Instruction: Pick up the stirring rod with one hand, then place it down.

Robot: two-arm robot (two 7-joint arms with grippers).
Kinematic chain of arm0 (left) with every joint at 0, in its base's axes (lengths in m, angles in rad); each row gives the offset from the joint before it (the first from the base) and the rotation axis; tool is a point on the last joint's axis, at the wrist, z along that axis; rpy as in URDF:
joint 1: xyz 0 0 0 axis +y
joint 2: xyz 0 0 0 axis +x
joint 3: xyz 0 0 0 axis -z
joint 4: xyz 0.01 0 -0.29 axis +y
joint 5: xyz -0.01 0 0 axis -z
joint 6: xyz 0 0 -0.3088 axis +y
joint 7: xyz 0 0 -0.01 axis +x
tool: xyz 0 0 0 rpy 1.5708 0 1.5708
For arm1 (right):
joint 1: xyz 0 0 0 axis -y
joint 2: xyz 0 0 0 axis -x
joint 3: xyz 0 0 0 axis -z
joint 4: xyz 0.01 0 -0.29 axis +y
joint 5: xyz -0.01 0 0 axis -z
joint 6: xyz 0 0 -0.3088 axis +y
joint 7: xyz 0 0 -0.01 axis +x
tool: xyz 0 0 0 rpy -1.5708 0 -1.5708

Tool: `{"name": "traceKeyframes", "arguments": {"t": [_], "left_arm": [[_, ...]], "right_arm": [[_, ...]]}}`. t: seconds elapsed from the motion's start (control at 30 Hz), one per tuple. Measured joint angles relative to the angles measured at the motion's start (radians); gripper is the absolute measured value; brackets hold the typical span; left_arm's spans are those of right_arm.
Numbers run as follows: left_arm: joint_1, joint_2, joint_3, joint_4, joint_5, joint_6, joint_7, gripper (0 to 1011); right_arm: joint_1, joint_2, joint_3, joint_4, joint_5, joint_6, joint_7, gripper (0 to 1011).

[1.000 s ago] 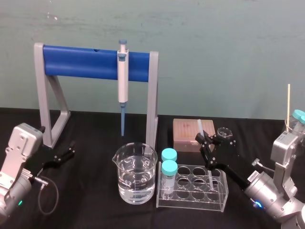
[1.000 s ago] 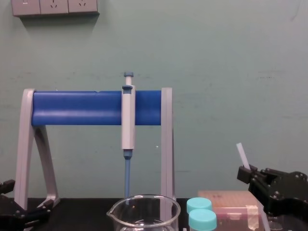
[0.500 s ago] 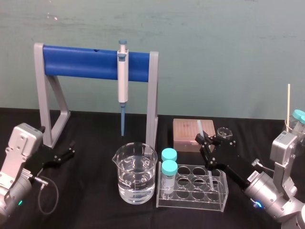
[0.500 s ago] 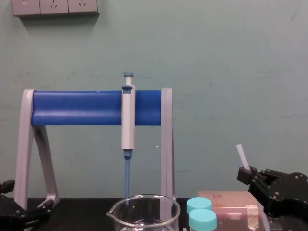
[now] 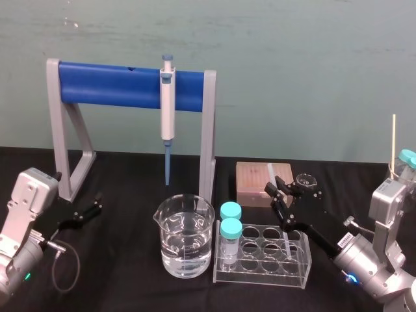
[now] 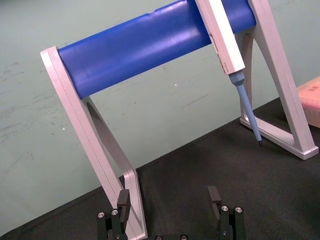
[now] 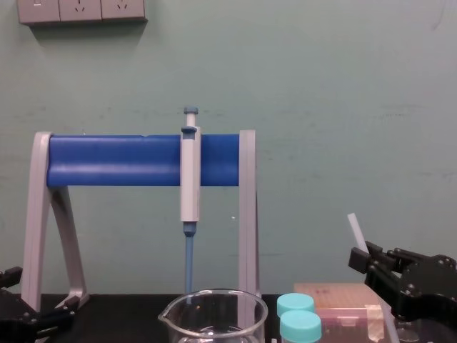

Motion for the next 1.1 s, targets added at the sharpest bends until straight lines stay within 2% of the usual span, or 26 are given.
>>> {"name": "traceKeyframes", "arguments": {"t": [0.77,0.93,1.1], "left_arm": [[0.000,0.000,0.000,0.000,0.000,0.000,0.000,1000],[0.000,0.000,0.000,0.000,0.000,0.000,0.000,1000],[0.000,0.000,0.000,0.000,0.000,0.000,0.000,1000]], "right_arm": [[0.000,0.000,0.000,0.000,0.000,-0.001,0.001,883],[0.000,0.000,0.000,0.000,0.000,-0.001,0.001,992],[-0.005,0.002,0.000,-0.012,0.003,0.006,0.000,1002]]}}
